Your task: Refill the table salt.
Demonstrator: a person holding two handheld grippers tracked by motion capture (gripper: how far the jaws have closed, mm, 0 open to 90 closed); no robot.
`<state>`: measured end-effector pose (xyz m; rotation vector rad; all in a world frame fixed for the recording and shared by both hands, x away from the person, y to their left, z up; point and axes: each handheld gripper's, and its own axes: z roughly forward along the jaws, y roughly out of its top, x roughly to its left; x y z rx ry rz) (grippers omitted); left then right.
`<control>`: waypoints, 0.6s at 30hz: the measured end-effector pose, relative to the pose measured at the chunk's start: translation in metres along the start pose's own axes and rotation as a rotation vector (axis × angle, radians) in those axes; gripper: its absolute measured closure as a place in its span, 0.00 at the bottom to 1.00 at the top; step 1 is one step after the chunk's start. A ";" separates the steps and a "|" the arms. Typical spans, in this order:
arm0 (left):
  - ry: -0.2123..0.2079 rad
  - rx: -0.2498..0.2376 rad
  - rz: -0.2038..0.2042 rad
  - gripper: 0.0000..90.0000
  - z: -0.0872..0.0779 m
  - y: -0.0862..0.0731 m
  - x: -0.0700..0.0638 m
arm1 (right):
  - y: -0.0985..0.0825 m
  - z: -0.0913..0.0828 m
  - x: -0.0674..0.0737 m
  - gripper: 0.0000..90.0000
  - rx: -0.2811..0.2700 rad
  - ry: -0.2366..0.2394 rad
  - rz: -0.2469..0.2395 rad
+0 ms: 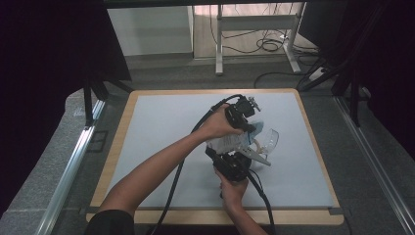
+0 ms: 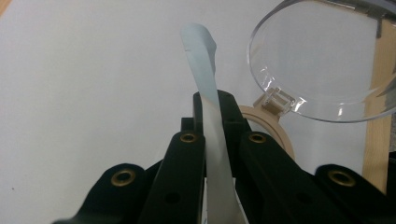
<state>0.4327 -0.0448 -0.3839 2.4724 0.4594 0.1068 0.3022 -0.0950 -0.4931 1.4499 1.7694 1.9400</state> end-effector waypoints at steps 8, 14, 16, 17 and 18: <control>0.002 0.004 0.007 1.00 0.001 0.001 -0.001 | 0.001 -0.001 -0.001 0.74 0.001 -0.001 -0.004; 0.002 0.006 0.008 1.00 0.000 0.001 -0.001 | 0.001 -0.001 -0.001 0.74 0.000 0.000 -0.004; 0.004 -0.002 -0.001 1.00 0.000 0.001 -0.001 | 0.001 -0.001 0.000 0.74 -0.001 0.000 -0.004; 0.004 -0.002 -0.003 1.00 -0.001 0.000 -0.001 | 0.001 0.000 0.000 0.74 -0.001 0.002 -0.005; 0.005 -0.002 -0.003 1.00 -0.002 0.000 -0.001 | 0.001 0.000 0.000 0.74 0.000 0.002 -0.006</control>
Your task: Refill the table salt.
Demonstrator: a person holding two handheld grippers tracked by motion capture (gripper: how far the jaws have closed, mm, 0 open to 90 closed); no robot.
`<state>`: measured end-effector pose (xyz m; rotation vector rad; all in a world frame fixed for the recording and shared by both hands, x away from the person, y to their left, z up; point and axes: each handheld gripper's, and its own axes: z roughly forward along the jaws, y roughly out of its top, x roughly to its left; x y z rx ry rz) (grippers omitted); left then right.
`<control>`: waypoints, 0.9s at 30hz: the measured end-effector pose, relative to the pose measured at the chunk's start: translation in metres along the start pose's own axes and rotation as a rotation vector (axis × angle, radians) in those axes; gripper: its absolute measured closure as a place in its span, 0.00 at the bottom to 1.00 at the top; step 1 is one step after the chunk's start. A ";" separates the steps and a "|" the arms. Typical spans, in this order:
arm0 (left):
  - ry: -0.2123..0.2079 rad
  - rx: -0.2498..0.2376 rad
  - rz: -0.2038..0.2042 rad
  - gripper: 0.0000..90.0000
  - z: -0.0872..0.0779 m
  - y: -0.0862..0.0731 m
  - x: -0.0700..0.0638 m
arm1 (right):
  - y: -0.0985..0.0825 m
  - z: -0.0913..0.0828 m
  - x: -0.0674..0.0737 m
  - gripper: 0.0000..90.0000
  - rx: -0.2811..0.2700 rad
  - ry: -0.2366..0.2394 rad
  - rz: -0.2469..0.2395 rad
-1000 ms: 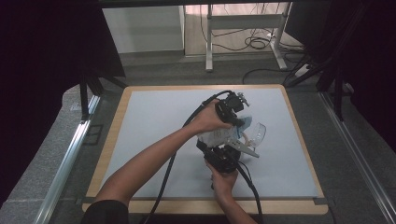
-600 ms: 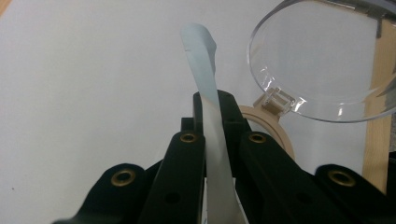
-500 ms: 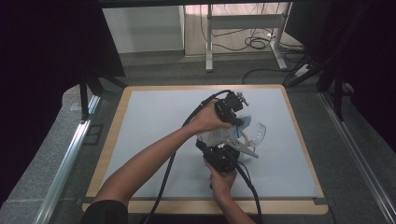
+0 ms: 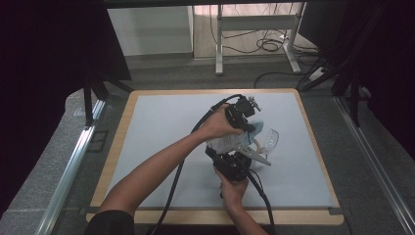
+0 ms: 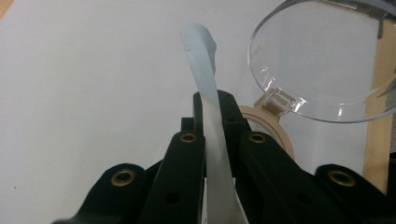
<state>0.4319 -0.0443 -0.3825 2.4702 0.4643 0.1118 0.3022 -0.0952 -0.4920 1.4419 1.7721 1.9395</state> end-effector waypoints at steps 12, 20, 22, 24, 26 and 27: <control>0.003 0.006 0.001 1.00 -0.002 -0.001 0.001 | 0.001 0.002 0.002 0.74 0.000 0.005 0.008; -0.003 0.000 0.000 1.00 0.000 0.000 0.000 | 0.001 0.000 0.001 0.74 0.007 0.001 -0.001; -0.003 -0.003 0.001 1.00 0.000 0.000 0.000 | 0.001 -0.001 0.002 0.74 0.007 -0.001 -0.001; -0.003 -0.004 0.001 1.00 0.000 0.000 0.000 | 0.001 -0.001 0.002 0.74 0.005 -0.002 0.000; -0.005 -0.004 0.001 1.00 0.000 0.000 0.000 | 0.001 -0.001 0.001 0.74 0.004 -0.003 0.003; -0.005 -0.003 0.001 1.00 0.000 0.000 0.000 | 0.001 -0.001 0.002 0.74 0.004 -0.003 0.003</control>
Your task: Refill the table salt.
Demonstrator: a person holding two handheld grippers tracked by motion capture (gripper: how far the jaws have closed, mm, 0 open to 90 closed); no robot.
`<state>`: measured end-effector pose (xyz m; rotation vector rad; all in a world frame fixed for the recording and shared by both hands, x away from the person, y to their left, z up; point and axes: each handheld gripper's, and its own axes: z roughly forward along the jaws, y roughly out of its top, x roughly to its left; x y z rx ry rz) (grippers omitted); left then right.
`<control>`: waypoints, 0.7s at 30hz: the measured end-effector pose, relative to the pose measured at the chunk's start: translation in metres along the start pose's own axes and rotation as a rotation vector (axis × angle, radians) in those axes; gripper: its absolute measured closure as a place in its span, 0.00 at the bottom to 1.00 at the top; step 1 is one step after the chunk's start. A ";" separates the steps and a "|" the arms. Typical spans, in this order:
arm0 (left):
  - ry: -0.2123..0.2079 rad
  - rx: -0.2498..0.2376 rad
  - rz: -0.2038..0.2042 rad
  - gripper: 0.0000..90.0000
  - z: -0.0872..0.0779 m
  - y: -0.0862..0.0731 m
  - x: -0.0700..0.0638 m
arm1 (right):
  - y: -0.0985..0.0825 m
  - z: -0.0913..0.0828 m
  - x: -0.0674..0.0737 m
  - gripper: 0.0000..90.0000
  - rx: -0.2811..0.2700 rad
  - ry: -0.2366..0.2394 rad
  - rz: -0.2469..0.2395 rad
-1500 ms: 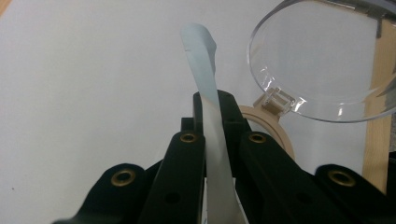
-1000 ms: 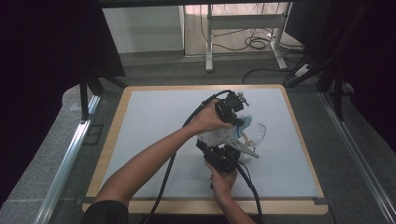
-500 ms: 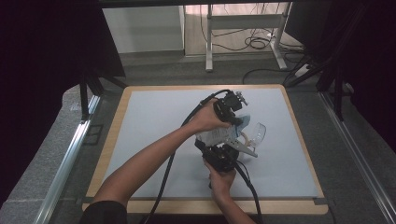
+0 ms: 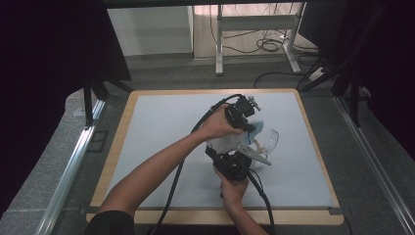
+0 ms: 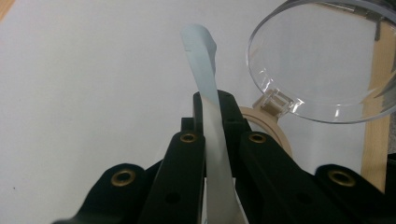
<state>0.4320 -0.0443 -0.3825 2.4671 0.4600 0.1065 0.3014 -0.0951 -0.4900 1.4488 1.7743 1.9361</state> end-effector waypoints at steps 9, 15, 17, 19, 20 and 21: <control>-0.005 0.002 -0.002 1.00 0.000 0.000 0.000 | 0.001 0.000 0.002 0.74 -0.002 -0.007 -0.001; -0.007 0.005 0.000 1.00 0.000 0.000 0.000 | 0.000 -0.001 0.003 0.74 -0.006 -0.006 0.000; -0.008 0.004 -0.002 1.00 0.000 0.000 0.000 | 0.001 -0.001 0.004 0.74 -0.006 -0.007 0.001; -0.008 0.003 -0.002 1.00 0.000 0.000 0.000 | 0.001 -0.001 0.004 0.74 -0.005 -0.006 0.001; -0.009 0.002 -0.003 1.00 0.000 0.000 0.000 | 0.001 -0.001 0.004 0.74 -0.005 -0.007 -0.002; -0.009 0.002 0.000 1.00 0.000 0.000 0.000 | 0.001 -0.001 0.004 0.74 -0.005 -0.007 -0.002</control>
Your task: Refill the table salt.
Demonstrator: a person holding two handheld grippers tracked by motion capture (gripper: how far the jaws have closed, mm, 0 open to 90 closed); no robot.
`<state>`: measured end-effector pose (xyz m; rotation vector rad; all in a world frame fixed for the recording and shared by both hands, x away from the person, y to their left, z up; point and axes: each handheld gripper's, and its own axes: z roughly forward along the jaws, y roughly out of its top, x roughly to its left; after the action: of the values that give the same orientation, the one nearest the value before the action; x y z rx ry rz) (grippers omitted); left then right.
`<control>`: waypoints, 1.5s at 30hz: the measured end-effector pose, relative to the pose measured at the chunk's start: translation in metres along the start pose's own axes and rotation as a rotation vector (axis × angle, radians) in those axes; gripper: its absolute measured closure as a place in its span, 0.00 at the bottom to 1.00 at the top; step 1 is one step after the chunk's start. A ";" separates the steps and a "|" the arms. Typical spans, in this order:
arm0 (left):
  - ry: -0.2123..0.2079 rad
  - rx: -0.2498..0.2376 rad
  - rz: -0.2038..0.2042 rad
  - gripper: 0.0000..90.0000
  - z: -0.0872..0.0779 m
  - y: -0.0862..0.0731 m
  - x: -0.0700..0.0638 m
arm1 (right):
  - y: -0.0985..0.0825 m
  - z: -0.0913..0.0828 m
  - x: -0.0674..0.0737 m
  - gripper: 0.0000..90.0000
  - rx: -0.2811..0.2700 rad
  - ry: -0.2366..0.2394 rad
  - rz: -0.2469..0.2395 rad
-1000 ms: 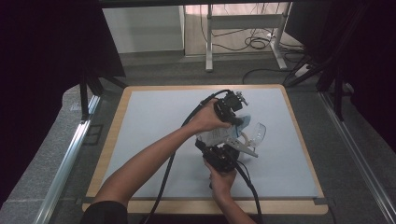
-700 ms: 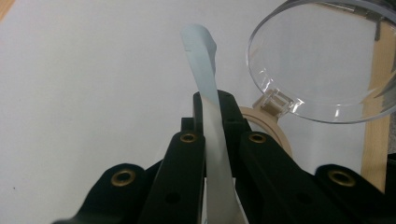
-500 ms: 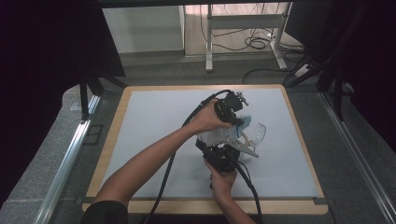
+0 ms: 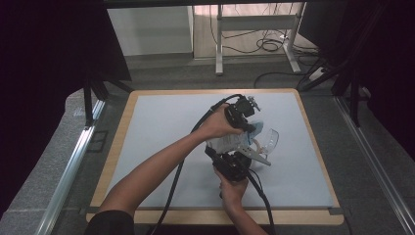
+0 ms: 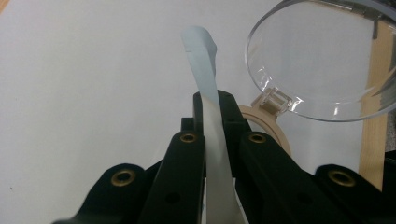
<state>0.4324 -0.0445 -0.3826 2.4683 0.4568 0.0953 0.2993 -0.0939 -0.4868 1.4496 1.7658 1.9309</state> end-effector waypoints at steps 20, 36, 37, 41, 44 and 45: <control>0.004 0.005 0.010 1.00 0.001 0.003 -0.001 | 0.003 -0.001 -0.001 0.75 -0.008 0.001 0.004; 0.006 0.014 0.014 1.00 0.003 0.005 -0.001 | 0.003 -0.002 -0.002 0.75 -0.013 0.005 0.007; 0.006 0.016 0.016 1.00 0.003 0.006 -0.001 | 0.003 -0.002 -0.002 0.75 -0.013 0.005 0.006; 0.005 0.017 0.016 1.00 0.004 0.006 -0.001 | 0.004 -0.002 -0.003 0.75 -0.012 0.002 0.007; 0.006 0.015 0.015 1.00 0.003 0.006 0.000 | 0.004 -0.002 -0.003 0.75 -0.013 0.003 0.007; 0.006 0.014 0.012 1.00 0.003 0.005 0.000 | 0.004 -0.002 -0.003 0.75 -0.012 0.006 0.008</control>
<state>0.4346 -0.0504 -0.3819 2.4850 0.4461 0.1050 0.3016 -0.0981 -0.4852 1.4508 1.7501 1.9486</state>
